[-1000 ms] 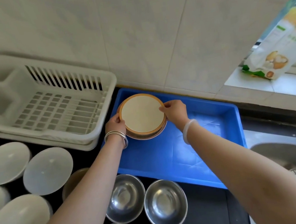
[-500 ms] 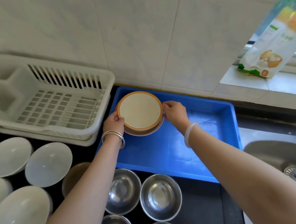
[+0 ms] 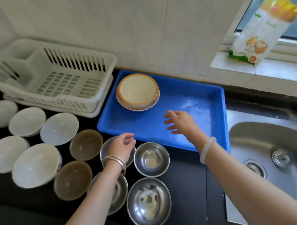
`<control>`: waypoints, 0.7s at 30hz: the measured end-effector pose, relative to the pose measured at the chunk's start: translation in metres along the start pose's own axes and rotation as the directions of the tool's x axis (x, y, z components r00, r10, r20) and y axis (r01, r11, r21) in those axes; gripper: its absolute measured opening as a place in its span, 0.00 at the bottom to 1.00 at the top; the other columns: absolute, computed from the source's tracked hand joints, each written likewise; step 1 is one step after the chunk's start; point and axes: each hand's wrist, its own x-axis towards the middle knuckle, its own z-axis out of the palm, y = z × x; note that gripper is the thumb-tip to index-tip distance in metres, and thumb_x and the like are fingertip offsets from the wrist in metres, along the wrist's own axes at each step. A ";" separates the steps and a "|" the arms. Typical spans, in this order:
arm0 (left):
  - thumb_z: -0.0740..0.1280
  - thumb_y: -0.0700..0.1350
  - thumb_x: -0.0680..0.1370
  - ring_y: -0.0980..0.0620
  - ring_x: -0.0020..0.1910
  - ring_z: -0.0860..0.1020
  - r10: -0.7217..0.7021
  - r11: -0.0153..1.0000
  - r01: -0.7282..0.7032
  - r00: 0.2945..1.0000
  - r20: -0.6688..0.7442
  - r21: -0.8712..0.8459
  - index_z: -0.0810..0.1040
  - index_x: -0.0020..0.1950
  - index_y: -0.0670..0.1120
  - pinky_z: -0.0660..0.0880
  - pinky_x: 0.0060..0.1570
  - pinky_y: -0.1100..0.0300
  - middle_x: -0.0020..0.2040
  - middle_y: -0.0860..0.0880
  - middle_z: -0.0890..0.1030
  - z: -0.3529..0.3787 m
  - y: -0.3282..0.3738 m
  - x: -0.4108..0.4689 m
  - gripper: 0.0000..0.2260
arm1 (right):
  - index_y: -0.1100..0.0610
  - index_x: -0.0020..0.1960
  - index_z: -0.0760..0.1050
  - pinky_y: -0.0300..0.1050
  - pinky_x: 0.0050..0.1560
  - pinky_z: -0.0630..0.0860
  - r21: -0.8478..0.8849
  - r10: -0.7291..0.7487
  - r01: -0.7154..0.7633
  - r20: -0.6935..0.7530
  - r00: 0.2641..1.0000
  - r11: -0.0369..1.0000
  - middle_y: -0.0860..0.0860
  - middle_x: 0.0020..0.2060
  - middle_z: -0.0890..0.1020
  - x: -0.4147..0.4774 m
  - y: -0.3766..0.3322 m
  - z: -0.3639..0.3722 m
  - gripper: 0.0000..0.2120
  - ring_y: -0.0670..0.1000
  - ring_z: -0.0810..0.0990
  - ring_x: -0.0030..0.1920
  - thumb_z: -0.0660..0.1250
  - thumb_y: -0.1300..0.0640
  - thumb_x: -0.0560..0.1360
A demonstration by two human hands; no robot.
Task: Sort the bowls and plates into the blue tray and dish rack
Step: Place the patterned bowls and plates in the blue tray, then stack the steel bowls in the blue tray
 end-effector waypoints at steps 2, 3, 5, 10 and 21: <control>0.66 0.38 0.75 0.46 0.55 0.79 -0.039 0.998 0.036 0.998 0.051 0.053 0.77 0.58 0.40 0.72 0.57 0.58 0.55 0.42 0.81 0.005 -0.018 -0.022 0.12 | 0.54 0.45 0.77 0.43 0.36 0.75 -0.033 0.064 -0.064 0.022 0.998 0.997 0.50 0.38 0.82 -0.019 0.019 0.002 0.13 0.52 0.79 0.35 0.58 0.49 0.77; 0.66 0.37 0.75 0.46 0.56 0.79 -0.044 0.996 0.038 0.997 0.067 0.086 0.77 0.59 0.40 0.72 0.57 0.59 0.55 0.42 0.81 0.007 -0.026 -0.032 0.13 | 0.54 0.43 0.77 0.41 0.35 0.74 -0.067 0.095 -0.093 0.024 0.995 0.993 0.50 0.36 0.82 -0.028 0.031 0.004 0.12 0.51 0.78 0.33 0.58 0.49 0.77; 0.67 0.37 0.74 0.48 0.55 0.79 -0.033 0.988 0.021 0.997 0.075 0.156 0.77 0.58 0.41 0.70 0.54 0.63 0.55 0.42 0.82 0.011 -0.038 -0.047 0.13 | 0.56 0.40 0.76 0.41 0.33 0.74 -0.142 0.151 -0.146 0.020 0.988 0.979 0.51 0.33 0.81 -0.044 0.055 0.007 0.13 0.51 0.77 0.30 0.59 0.50 0.76; 0.67 0.34 0.73 0.51 0.48 0.80 0.006 0.977 -0.019 0.998 0.063 0.212 0.78 0.54 0.44 0.73 0.52 0.63 0.51 0.46 0.81 0.016 -0.052 -0.066 0.12 | 0.56 0.38 0.75 0.39 0.29 0.75 -0.382 0.146 -0.124 0.028 0.989 0.916 0.52 0.31 0.81 -0.060 0.095 0.022 0.15 0.50 0.78 0.27 0.61 0.47 0.76; 0.65 0.37 0.73 0.50 0.51 0.80 -0.018 0.884 -0.035 0.994 0.109 0.466 0.81 0.51 0.46 0.75 0.56 0.54 0.50 0.49 0.84 0.017 -0.063 -0.070 0.10 | 0.60 0.35 0.76 0.33 0.29 0.78 0.034 0.194 -0.193 0.000 0.981 0.981 0.54 0.36 0.82 -0.065 0.097 0.034 0.11 0.48 0.83 0.35 0.63 0.67 0.75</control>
